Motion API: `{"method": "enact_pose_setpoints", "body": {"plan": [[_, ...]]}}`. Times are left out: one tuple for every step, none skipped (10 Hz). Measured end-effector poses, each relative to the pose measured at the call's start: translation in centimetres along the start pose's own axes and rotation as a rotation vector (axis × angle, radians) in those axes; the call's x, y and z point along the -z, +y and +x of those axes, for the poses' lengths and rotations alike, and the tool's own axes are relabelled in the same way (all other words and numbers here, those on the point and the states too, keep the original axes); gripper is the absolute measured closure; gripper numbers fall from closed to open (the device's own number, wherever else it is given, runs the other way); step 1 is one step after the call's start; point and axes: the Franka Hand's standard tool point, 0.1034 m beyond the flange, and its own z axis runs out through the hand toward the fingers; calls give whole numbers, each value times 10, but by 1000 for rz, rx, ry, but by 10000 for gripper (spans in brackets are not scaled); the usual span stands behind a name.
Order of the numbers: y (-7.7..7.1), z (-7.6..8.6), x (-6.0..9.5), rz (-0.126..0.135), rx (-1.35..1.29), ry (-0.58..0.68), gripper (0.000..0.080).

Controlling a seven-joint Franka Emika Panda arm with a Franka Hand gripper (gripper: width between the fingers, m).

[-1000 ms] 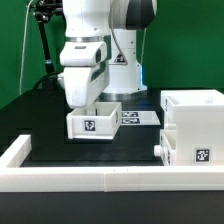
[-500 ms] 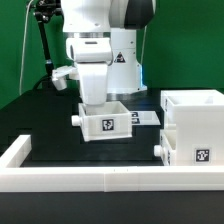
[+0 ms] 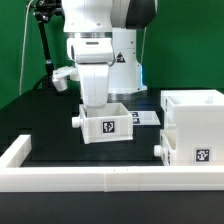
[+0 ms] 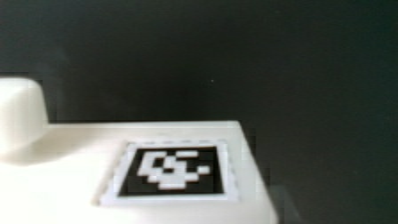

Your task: Assemble drawer

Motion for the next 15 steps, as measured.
{"method": "enact_pose_setpoints", "body": {"plan": [[5, 4, 2, -3, -39, 1, 755], [17, 11, 7, -6, -65, 1, 755], [28, 15, 11, -14, -71, 1, 755], [37, 20, 14, -8, -92, 4, 755], [45, 27, 14, -10, -104, 8, 755], [47, 30, 11, -7, -98, 12, 755], [46, 28, 10, -6, -102, 12, 755], [46, 28, 10, -5, -102, 12, 755], [45, 28, 10, -5, -102, 12, 755], [45, 28, 9, -5, -103, 12, 755], [45, 28, 9, -4, -103, 12, 755], [47, 34, 10, -6, -116, 14, 755], [51, 43, 10, -6, -133, 18, 755], [53, 47, 10, -7, -130, 20, 755], [54, 51, 9, -5, -132, 22, 755]]}}
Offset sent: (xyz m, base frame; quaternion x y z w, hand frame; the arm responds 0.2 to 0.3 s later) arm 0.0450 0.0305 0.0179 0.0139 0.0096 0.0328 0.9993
